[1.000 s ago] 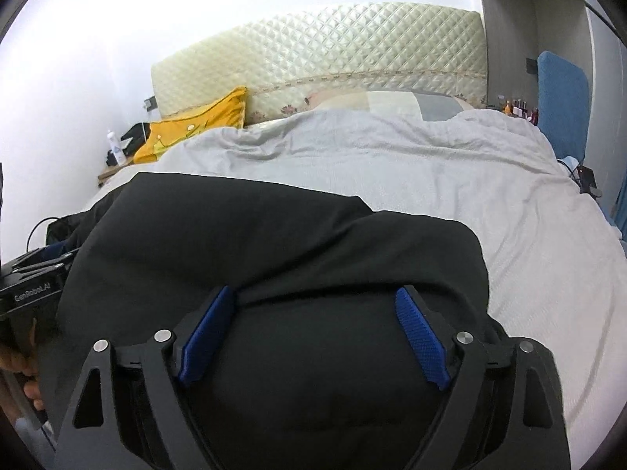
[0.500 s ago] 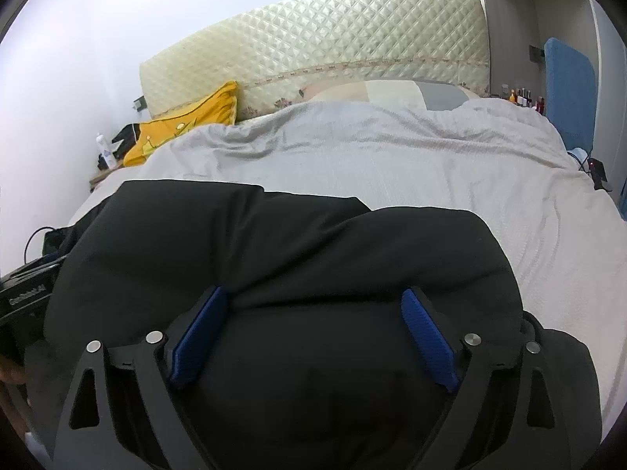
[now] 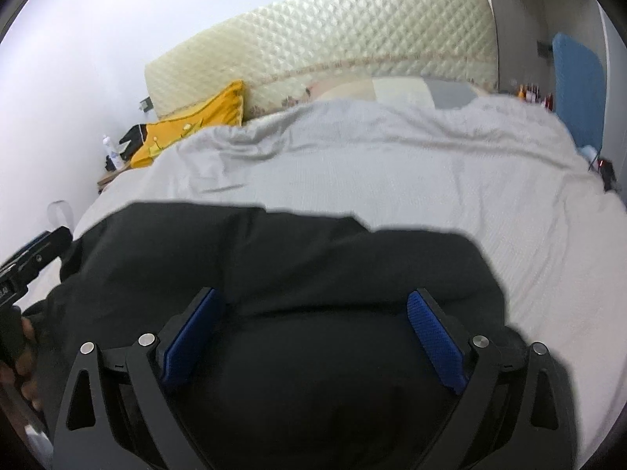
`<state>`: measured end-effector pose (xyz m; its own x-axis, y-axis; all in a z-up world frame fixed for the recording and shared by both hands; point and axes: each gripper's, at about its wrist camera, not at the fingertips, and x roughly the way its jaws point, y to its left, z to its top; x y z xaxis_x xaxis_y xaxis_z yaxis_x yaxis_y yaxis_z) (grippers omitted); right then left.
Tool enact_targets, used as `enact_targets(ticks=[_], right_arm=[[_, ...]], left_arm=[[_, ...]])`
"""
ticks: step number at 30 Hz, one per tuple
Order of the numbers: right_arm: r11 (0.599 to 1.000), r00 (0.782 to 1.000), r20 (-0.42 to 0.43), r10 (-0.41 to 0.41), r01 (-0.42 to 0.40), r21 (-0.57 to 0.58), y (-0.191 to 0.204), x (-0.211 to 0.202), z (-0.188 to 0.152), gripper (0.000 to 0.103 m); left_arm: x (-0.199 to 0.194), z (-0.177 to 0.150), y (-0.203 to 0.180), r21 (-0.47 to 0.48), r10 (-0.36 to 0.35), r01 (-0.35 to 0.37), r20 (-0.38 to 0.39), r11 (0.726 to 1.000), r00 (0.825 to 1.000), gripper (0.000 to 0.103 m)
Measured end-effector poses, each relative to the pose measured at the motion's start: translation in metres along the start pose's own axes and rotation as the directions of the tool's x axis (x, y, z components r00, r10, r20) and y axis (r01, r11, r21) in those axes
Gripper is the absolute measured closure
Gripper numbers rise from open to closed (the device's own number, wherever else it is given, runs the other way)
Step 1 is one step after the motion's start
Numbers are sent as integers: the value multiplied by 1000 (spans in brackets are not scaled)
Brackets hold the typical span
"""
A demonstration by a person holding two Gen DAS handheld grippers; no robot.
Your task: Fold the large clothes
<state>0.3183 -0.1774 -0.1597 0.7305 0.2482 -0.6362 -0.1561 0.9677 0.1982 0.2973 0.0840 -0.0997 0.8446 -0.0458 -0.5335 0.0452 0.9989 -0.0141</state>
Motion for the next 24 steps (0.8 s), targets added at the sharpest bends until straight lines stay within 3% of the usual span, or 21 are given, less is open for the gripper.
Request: enact_targets(ticks=[3,5,8,11,15,21,24], right_arm=[[999,999,36,-29,30,-13,-7,-14,4,7],[996,995,44,-87,87,-16,-17,-19,-1,7],[992,992,8,-122,122,5,-37,-20,-16,7],[994,995,-32,-97,99,48,-55,-17,-28,7],[994,997,-34,-62,65,84,-63,-18,-43,2],[992,996,-53,-70,75,100,-64,-18,-46,1],[993,995,-15,-97,98,65,-52,-27,-39,1]], left_arm=[[1,0,12,18,95,-95,-17,995,995,0],[4,-8,19,38,111,-109,-38,993,993,0],[14,-28,30,48,105,-100,-123,994,987,0],[17,-45,45,-24,62,-67,-169,997,984,0],[28,-60,51,-45,23,-35,-235,998,972,0],[24,-62,46,-46,13,-24,-231,999,973,0],[16,-54,41,-37,19,-27,-196,999,980,0]])
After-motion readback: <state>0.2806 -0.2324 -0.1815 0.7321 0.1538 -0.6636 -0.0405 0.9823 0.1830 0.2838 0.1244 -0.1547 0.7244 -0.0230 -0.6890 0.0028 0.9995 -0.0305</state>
